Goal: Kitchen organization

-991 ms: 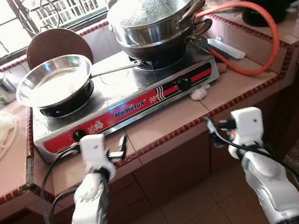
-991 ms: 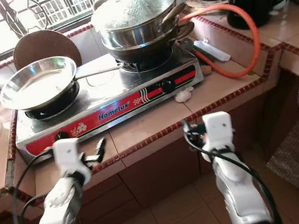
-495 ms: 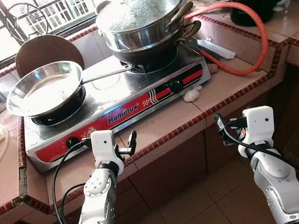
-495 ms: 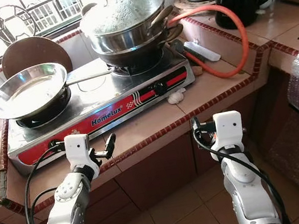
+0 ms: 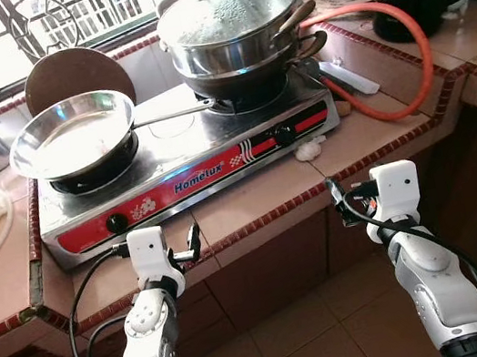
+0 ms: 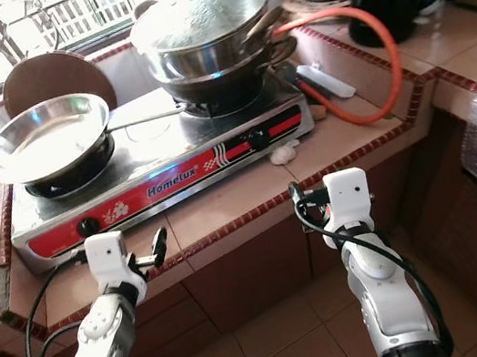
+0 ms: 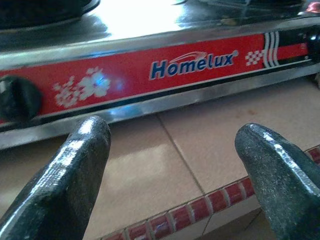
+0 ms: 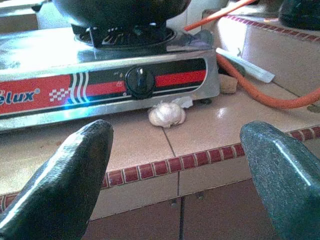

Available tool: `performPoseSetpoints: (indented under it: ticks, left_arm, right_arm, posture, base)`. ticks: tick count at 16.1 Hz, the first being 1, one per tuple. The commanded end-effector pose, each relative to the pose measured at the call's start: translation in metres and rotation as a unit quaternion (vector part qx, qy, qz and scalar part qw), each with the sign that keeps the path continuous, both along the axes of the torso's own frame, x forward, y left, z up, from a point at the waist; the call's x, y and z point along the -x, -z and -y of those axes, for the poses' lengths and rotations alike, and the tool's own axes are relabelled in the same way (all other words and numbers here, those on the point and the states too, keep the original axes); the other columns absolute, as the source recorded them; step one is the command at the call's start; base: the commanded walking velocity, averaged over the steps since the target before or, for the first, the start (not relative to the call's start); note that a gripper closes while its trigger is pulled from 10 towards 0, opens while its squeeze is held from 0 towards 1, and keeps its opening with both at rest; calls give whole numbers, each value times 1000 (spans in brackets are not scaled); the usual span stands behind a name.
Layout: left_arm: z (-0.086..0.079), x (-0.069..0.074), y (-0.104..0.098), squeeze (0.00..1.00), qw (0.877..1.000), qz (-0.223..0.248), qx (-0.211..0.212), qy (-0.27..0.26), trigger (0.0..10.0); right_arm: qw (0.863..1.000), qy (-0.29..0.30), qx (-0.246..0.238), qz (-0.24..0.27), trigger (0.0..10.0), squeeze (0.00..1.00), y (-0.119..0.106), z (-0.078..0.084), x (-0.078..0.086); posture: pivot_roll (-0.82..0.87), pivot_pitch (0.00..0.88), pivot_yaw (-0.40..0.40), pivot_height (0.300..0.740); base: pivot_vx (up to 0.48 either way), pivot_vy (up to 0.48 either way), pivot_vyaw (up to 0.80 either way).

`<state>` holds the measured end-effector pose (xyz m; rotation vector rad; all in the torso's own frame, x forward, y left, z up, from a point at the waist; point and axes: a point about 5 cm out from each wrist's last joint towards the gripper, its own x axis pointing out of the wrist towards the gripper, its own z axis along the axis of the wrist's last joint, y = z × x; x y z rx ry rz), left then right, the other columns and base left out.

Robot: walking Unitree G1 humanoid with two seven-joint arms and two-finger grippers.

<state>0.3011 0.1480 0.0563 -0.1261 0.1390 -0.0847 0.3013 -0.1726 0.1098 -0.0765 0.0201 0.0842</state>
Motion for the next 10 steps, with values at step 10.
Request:
performPoseSetpoints:
  ticks: [10]
  left_arm:
    - [-22,19,-7,0,996,33,-40,-76,10000]
  right_arm:
    - [995,-99,-5,-18,10000,0,2,-39,-12]
  posture:
    - [-159,26,37,740]
  base:
    - [0,0,0]
